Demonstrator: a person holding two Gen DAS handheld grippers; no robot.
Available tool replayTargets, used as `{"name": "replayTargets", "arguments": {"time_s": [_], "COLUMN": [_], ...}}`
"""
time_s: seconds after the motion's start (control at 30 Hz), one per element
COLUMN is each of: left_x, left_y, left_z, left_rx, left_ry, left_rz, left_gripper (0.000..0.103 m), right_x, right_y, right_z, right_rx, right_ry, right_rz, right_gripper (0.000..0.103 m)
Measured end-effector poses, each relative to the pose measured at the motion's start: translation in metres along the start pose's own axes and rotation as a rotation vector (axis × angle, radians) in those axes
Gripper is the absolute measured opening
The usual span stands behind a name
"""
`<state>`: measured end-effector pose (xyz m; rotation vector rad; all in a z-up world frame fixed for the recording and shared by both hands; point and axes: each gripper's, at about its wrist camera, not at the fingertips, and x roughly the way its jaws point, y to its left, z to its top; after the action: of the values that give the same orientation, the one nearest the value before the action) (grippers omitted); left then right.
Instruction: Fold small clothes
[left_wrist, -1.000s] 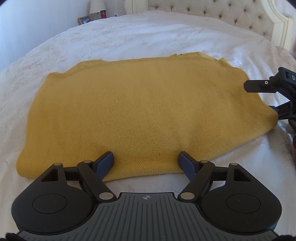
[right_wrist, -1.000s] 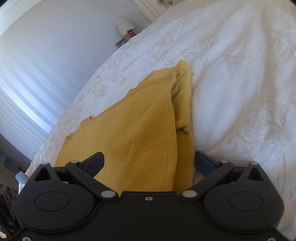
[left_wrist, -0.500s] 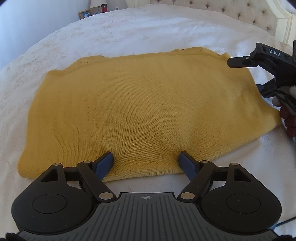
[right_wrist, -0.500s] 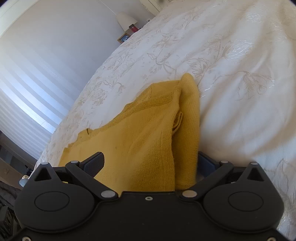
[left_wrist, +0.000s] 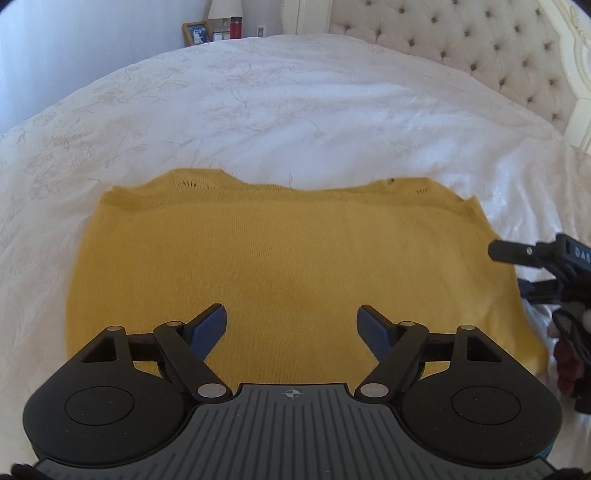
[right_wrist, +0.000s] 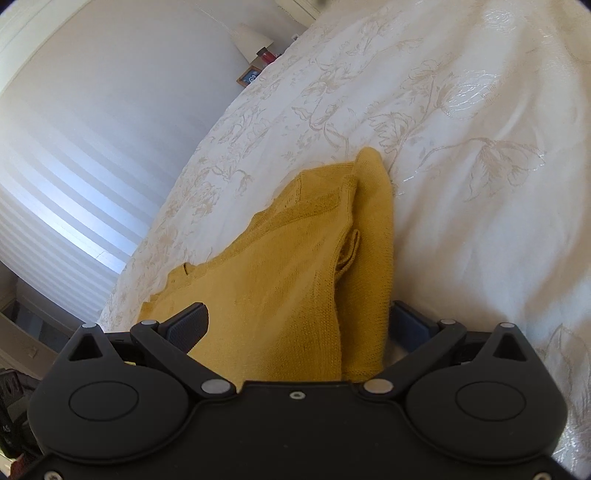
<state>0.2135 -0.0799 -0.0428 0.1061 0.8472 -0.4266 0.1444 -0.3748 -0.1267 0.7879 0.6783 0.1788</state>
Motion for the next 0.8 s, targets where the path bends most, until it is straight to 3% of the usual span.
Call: {"name": "replayTargets", "arguments": {"time_s": [0.13,0.27,0.43,0.6,0.7,0.8], "left_x": [0.032,0.066,0.077,0.074,0.068,0.052], "left_y": [-0.007,-0.008,-0.016,-0.006,0.001,0.015], "left_z": [0.025,0.031,0.022,0.022,0.022,0.018], "left_rx": [0.010,-0.006,0.060,0.025,0.028,-0.042], "left_ry": [0.007,0.069,0.051,0.052,0.044,0.009], "left_rz": [0.041,0.089,0.129,0.063,0.008,-0.026], "left_gripper": [0.077,0.078,0.093,0.102,0.101,0.100], "right_x": [-0.001,0.000,0.001,0.000,0.000,-0.002], "right_y": [0.003,0.003,0.000,-0.003,-0.006,-0.010], "right_z": [-0.002,-0.002,0.000,-0.003,-0.005,-0.008], "right_rx": [-0.018,-0.026,-0.012,-0.025,-0.026,-0.031], "right_ry": [0.018,0.028,0.031,0.015,-0.006,-0.025], "right_rz": [-0.006,-0.006,0.007,0.028,0.047,0.067], "right_gripper": [0.103,0.103,0.103,0.103,0.103,0.103]}}
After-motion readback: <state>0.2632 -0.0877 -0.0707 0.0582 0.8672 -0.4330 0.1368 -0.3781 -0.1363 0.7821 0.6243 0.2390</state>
